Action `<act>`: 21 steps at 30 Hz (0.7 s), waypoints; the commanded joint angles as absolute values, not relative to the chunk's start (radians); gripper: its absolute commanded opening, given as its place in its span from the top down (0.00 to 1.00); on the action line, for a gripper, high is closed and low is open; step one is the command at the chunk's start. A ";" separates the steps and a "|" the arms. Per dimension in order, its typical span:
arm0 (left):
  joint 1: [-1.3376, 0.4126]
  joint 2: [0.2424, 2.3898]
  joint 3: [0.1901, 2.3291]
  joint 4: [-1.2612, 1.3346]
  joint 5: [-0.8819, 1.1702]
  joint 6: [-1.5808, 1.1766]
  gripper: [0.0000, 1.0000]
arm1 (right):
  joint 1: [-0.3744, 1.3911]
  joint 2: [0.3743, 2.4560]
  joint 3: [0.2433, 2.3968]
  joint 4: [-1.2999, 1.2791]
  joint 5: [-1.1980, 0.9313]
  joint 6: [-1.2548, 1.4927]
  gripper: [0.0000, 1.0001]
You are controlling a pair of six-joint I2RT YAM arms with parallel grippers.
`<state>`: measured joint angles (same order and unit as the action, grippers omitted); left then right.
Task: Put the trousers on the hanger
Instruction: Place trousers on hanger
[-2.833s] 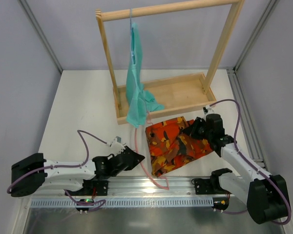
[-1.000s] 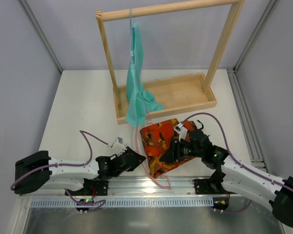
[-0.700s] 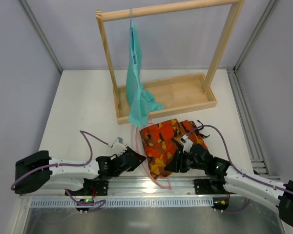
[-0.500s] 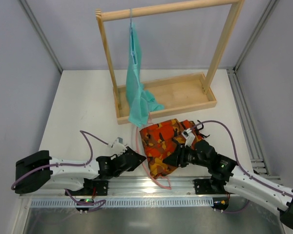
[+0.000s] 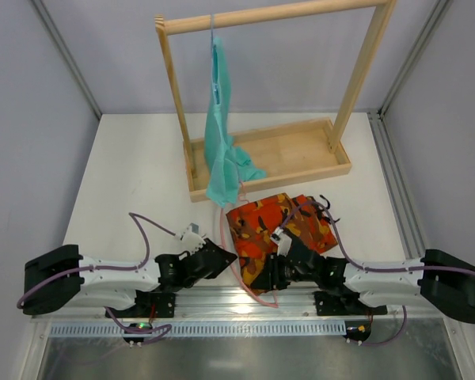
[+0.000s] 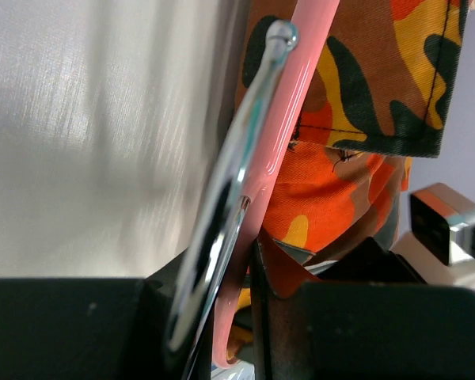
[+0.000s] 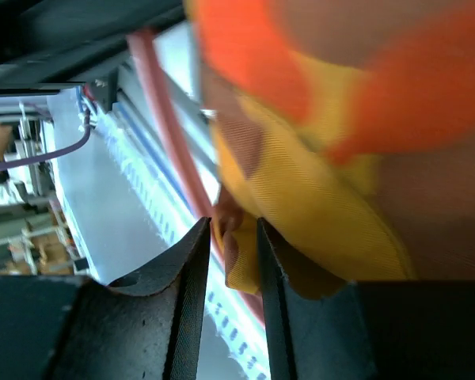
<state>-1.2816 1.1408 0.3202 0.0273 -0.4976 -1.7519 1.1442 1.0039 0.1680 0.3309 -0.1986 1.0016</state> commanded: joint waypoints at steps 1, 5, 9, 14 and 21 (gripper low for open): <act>-1.304 1.172 0.276 -0.147 -0.394 -1.723 1.00 | 1.160 1.008 0.090 0.445 -0.109 1.063 0.66; -1.304 1.158 0.270 -0.153 -0.396 -1.721 1.00 | 1.164 0.798 0.204 0.015 0.047 1.002 0.66; -1.304 1.140 0.264 -0.158 -0.406 -1.720 1.00 | 1.128 0.655 0.398 -0.322 0.218 0.886 0.54; -1.305 1.141 0.265 -0.150 -0.408 -1.715 1.00 | 0.698 0.725 0.558 -0.451 0.033 0.617 0.32; -1.305 1.181 0.281 -0.123 -0.385 -1.689 1.00 | 0.333 1.033 0.702 -0.431 -0.208 0.374 0.23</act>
